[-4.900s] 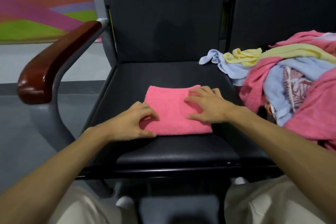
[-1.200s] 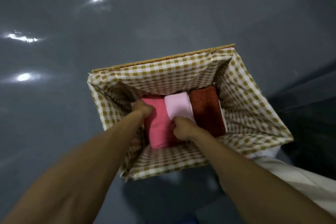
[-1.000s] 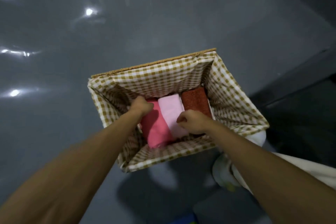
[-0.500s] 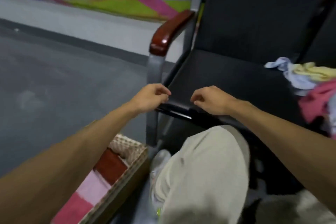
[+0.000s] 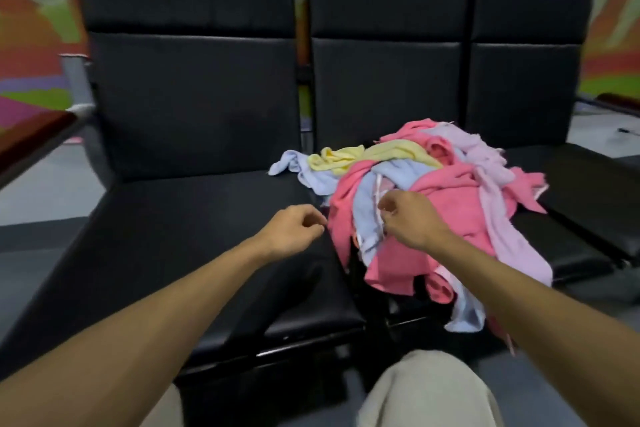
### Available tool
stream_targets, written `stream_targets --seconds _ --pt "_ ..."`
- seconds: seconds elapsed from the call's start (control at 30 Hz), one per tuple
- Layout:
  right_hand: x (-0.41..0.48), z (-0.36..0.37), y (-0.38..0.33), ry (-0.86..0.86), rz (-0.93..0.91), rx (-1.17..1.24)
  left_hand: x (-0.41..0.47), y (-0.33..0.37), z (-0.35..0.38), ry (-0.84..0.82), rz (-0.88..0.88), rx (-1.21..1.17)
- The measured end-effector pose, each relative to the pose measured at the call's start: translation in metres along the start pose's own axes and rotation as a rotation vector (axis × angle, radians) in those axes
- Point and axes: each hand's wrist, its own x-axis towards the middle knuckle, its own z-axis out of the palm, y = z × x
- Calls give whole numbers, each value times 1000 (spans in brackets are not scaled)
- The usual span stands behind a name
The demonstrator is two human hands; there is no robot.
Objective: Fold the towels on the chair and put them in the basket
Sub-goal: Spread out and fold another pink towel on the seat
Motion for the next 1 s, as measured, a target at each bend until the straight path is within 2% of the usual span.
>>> stream_targets --seconds 0.13,0.27,0.33,0.4,0.47,0.63,0.8,0.9,0.97,1.0 --pt "20 -5 57 252 265 87 50 32 46 1 67 -66" --pt "34 9 91 209 430 210 77 54 93 -83 97 -114" --pt "33 13 94 219 415 228 84 58 110 -36 125 12" --pt "33 10 90 266 398 252 84 61 116 28 157 27" --pt "32 5 83 289 390 323 80 65 112 37 184 -87" --pt "29 3 77 316 514 511 57 82 73 3 63 -566" --pt "41 6 105 497 692 791 22 81 36 -195 76 -883" --pt "30 -8 77 372 798 1021 10 62 20 -219 34 -889" --pt "32 -3 67 303 794 1016 3 53 14 -214 -8 -820" --pt "35 1 64 333 807 975 0 50 12 -228 -9 -788"
